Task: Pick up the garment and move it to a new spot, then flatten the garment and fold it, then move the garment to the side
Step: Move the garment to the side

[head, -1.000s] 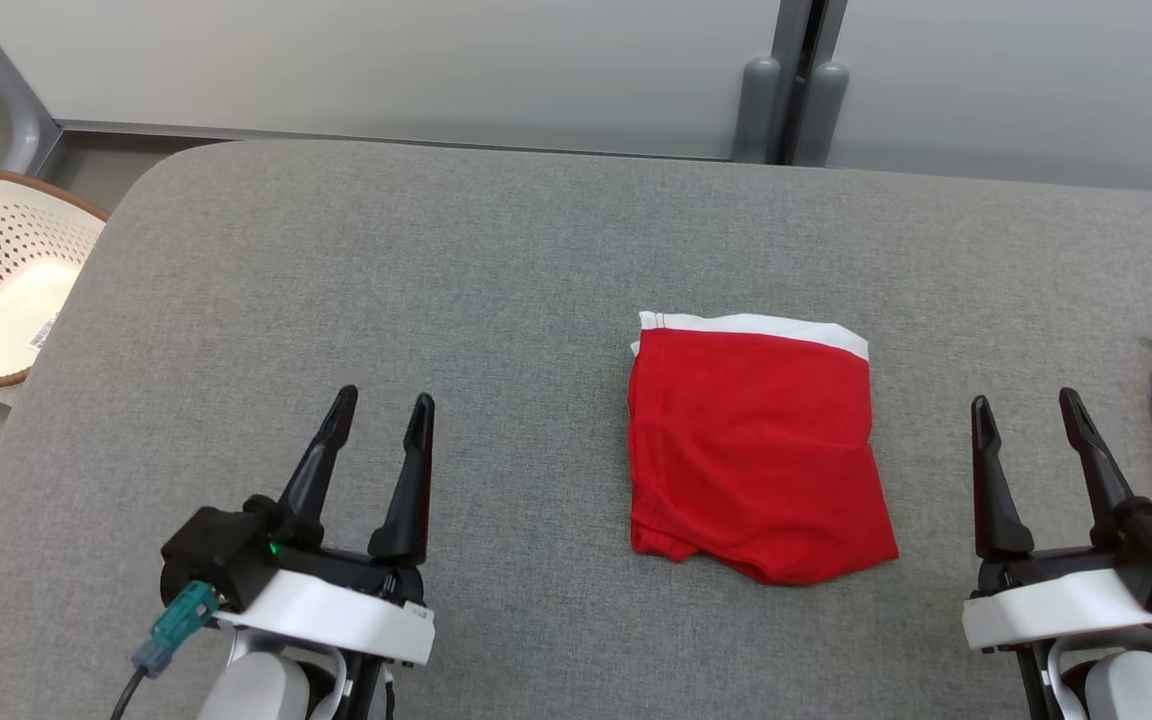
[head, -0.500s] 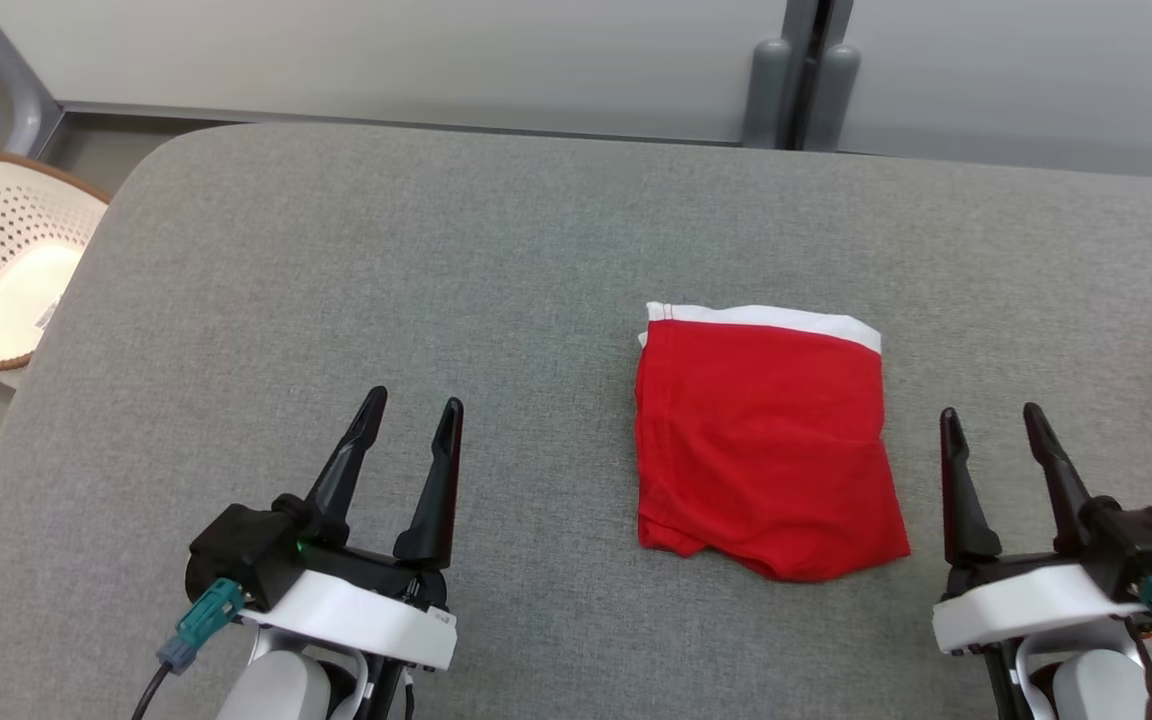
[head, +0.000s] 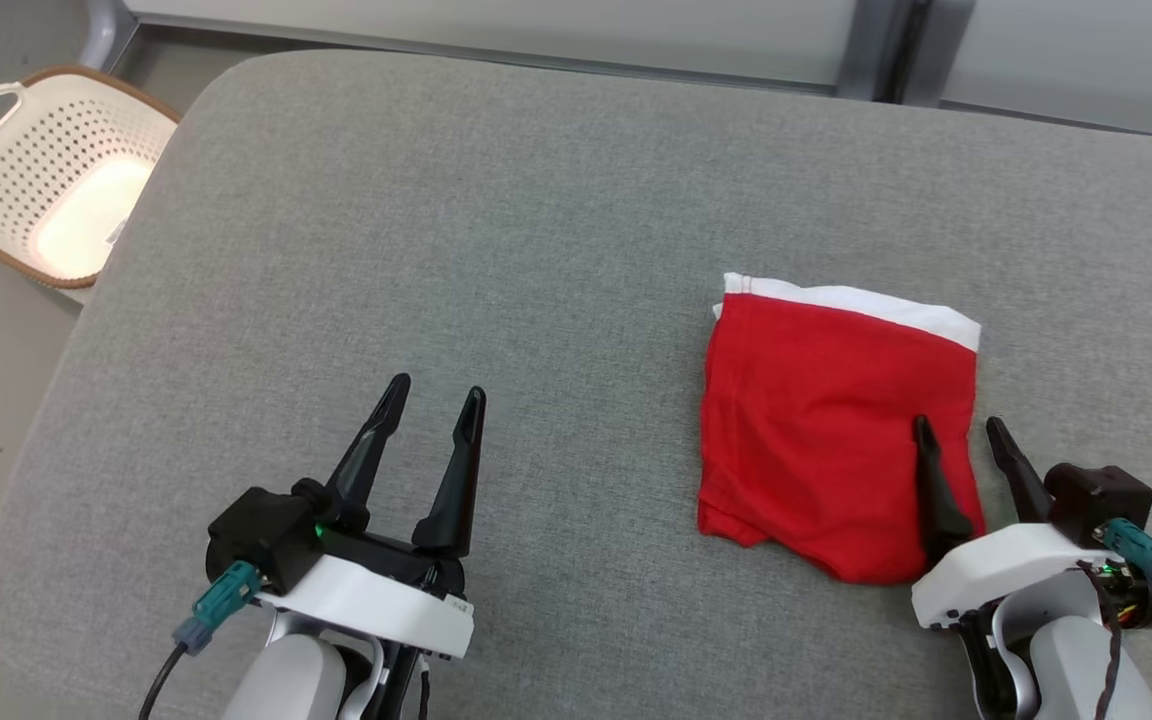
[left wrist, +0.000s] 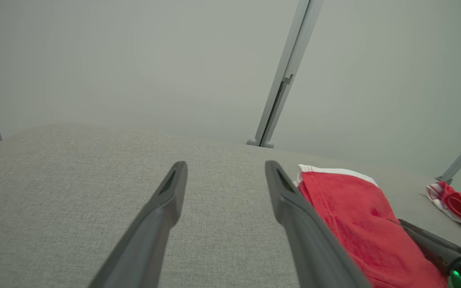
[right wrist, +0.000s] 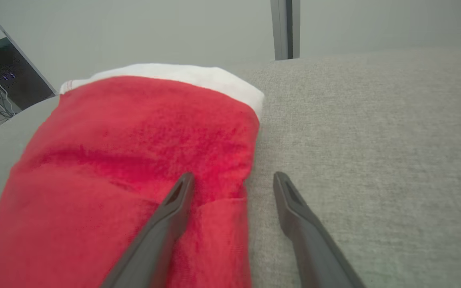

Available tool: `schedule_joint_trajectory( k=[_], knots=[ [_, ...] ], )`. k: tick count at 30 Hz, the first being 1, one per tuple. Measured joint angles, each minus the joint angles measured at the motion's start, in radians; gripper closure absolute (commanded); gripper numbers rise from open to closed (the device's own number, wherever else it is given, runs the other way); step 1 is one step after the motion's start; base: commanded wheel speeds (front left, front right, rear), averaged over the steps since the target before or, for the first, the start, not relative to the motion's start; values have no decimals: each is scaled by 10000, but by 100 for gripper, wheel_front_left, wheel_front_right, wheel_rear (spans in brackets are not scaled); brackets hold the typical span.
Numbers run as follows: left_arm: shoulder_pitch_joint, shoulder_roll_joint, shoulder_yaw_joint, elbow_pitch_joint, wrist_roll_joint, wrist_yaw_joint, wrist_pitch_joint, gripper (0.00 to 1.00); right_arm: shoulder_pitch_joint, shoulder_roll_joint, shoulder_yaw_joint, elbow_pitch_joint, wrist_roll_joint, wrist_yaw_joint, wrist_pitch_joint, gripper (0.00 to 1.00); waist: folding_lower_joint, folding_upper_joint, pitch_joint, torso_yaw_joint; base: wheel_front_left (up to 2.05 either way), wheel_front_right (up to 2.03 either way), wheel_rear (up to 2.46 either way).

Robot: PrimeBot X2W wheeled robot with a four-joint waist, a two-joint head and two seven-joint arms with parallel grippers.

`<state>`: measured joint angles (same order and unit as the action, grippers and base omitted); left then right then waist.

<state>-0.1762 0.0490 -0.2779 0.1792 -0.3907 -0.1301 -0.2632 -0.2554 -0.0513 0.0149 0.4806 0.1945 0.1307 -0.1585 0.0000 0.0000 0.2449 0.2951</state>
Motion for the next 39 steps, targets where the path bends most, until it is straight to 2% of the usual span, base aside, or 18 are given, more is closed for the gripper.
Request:
schedule_joint_trajectory(
  k=[4, 5, 6, 7, 15, 20, 24, 30, 35, 39],
  knots=[
    [-138, 2, -17, 4, -77, 2, 0, 0, -315, -2, 27, 594, -75, 0, 169, 0, 0, 0, 179, 198, 0, 0, 0],
    [-143, 4, -27, 6, -86, 0, 0, 0, -405, -6, 59, 694, -52, 0, 192, 60, 0, 0, 218, 230, 0, 0, 0],
    [-151, -6, -50, 4, -86, 0, 0, 0, -485, -38, 102, 830, -59, 0, 259, 96, 0, 0, 250, 260, 0, 0, 0],
    [-153, -2, -54, 6, -88, 0, 0, 0, -583, -67, 151, 924, -136, 0, 276, 100, 0, 0, 275, 282, 0, 0, 0],
    [-257, -2, -27, 15, -157, 0, 0, 0, -1010, -182, 326, 1273, -945, 12, -297, 100, 0, 0, 294, 46, 0, 0, 0],
    [-337, 0, -90, -113, -119, 0, 0, 0, -1181, -633, 447, 1026, -1866, 12, -646, 100, 0, 0, 213, -356, 0, 0, 0],
    [-422, 6, -167, -337, -12, 0, 0, 0, -1374, -1095, 972, 462, -2589, 12, -780, 100, 0, 0, 179, -813, 0, 0, 0],
    [-958, 2, -407, -834, 357, 0, 0, 0, -2176, -2568, 2293, -815, -2934, 12, -382, 100, 0, 0, 441, -1976, 0, 0, 0],
    [-1540, 81, -817, -1035, 474, 0, 0, 0, -2666, -4000, 2838, -1720, -2510, 12, 194, 100, 0, 0, 979, -2782, 0, 0, 0],
    [-1983, 337, -1104, -1137, 487, 0, -2, 0, -3043, -5384, 3400, -2125, -2265, 13, 456, 100, 0, 0, 1566, -3333, 0, 0, 0]
  ],
)
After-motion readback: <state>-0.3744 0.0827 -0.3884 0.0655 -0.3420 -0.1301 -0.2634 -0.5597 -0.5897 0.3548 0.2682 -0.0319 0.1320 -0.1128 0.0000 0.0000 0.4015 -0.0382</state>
